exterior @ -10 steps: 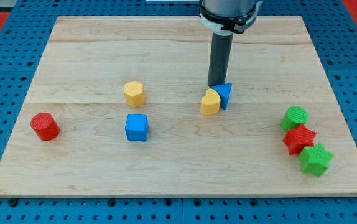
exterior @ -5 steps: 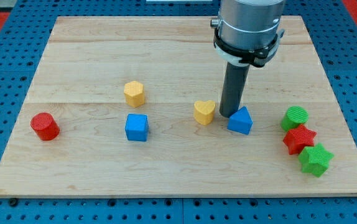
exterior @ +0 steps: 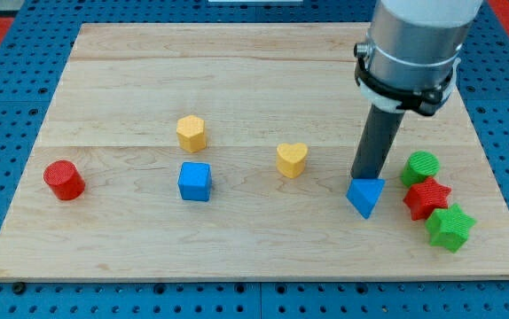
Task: Move the blue triangle left to the green star
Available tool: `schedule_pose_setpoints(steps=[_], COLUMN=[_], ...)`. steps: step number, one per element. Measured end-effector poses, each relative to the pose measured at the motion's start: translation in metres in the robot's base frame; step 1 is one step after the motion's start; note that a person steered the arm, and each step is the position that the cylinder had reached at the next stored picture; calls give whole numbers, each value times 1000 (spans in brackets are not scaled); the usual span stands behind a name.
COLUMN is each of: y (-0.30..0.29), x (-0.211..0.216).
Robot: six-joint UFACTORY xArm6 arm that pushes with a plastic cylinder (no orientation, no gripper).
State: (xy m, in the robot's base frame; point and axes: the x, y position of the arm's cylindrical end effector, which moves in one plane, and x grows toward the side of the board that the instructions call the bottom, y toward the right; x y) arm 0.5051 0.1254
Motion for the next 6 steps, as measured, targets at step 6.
schedule_pose_setpoints(steps=[6], y=[-3], x=[52])
